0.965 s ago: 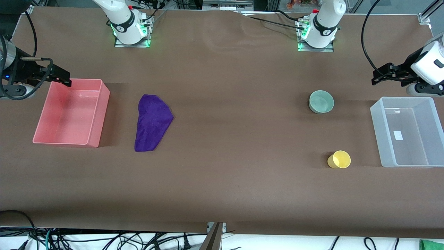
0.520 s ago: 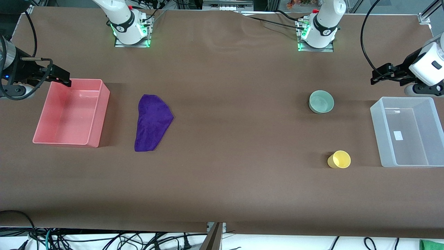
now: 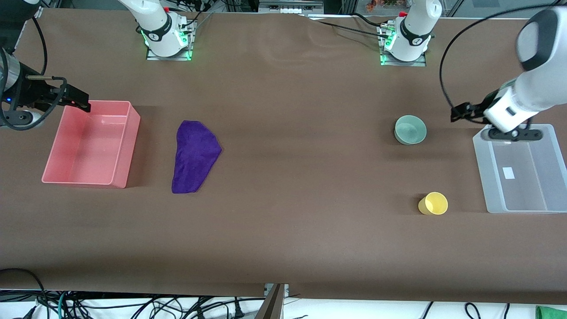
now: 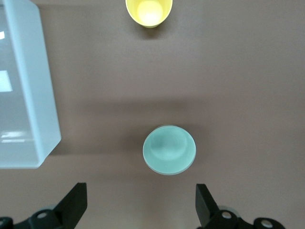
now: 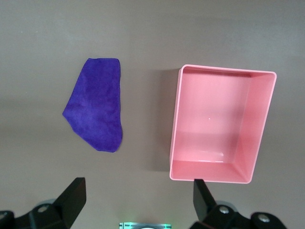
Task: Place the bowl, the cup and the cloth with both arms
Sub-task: 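Reach the left gripper to the green bowl while the right gripper reaches the cloth, then grasp the bowl rim with the left gripper while the right gripper grasps the cloth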
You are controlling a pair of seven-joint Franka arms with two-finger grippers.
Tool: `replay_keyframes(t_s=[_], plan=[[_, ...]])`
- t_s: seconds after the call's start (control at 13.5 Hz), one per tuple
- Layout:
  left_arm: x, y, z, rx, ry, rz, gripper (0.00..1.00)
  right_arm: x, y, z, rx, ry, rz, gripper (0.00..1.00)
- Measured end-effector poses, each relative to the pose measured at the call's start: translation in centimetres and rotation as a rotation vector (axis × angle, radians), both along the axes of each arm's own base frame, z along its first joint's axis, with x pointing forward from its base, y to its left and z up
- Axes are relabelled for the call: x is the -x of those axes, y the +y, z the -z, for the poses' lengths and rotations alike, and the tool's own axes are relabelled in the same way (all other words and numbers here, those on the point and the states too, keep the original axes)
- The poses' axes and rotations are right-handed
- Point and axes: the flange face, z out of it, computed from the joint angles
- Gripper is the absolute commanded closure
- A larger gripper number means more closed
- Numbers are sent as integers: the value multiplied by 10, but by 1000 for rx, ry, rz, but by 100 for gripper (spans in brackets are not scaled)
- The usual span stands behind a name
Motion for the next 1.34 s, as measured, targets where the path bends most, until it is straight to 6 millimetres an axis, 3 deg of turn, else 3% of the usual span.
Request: replay_keyframes(t_s=[0.15, 0.37, 0.59, 0.89, 1.19, 1.34], plan=[[17, 4, 63, 27, -40, 13, 0, -7, 0, 12, -1, 8, 2, 1], [55, 26, 137, 149, -63, 43, 1, -20, 1, 46, -1, 35, 0, 0], [78, 58, 188, 260, -35, 64, 14, -31, 5, 114, -3, 55, -9, 1], [81, 66, 226, 258, -14, 69, 46, -29, 25, 200, -16, 53, -39, 1], [81, 67, 241, 257, -10, 57, 99, -20, 73, 259, -29, 47, -30, 0], [82, 67, 244, 258, -3, 56, 100, -17, 101, 287, -25, 37, 16, 0]])
